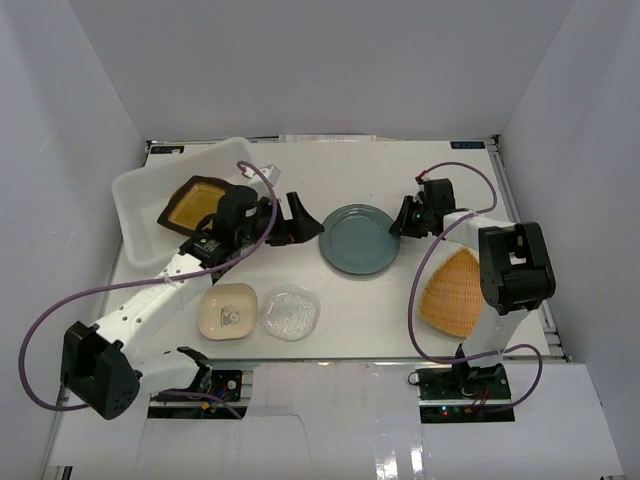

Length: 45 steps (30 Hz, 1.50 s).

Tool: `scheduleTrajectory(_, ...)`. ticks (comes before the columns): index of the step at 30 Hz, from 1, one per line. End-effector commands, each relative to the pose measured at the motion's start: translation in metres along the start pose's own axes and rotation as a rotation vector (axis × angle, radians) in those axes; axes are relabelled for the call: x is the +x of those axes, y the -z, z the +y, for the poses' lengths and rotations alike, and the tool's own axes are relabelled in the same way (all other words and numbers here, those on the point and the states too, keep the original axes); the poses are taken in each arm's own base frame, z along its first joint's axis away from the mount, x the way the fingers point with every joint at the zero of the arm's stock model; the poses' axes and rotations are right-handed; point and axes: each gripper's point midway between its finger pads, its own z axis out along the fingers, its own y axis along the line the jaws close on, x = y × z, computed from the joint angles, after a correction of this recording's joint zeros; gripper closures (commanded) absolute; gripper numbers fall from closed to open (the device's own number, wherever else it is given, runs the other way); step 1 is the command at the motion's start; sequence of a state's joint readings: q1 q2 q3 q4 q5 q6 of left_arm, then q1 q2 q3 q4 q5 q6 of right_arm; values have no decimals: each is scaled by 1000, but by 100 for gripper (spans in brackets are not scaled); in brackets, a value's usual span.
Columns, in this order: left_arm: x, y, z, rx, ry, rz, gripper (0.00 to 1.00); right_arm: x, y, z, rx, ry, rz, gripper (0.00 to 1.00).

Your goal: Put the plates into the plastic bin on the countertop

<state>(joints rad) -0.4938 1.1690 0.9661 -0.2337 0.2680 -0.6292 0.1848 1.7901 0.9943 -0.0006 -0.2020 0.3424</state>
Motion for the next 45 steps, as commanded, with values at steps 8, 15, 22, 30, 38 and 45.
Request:
scheduleTrajectory(8, 73, -78, 19, -153, 47, 84, 9, -18, 10, -2, -21, 6, -74, 31)
scheduleTrajectory(15, 77, -93, 29, -155, 56, 53, 9, 10, 9, -7, -201, -147, -3, 32)
scheduleTrajectory(22, 88, -82, 23, -102, 44, 92, 9, 22, -5, 19, -411, -261, 57, 41)
scheduleTrajectory(30, 69, -65, 2, -47, 13, 53, 8, 26, -12, 34, -543, -360, 93, 76)
scheduleTrajectory(38, 77, -46, 7, -80, 1, 101, 7, -25, 47, 58, -684, -376, -79, 92)
scheduleTrajectory(45, 77, -53, 16, -98, -7, 128, 5, -40, 101, 75, -825, -357, -162, 92)
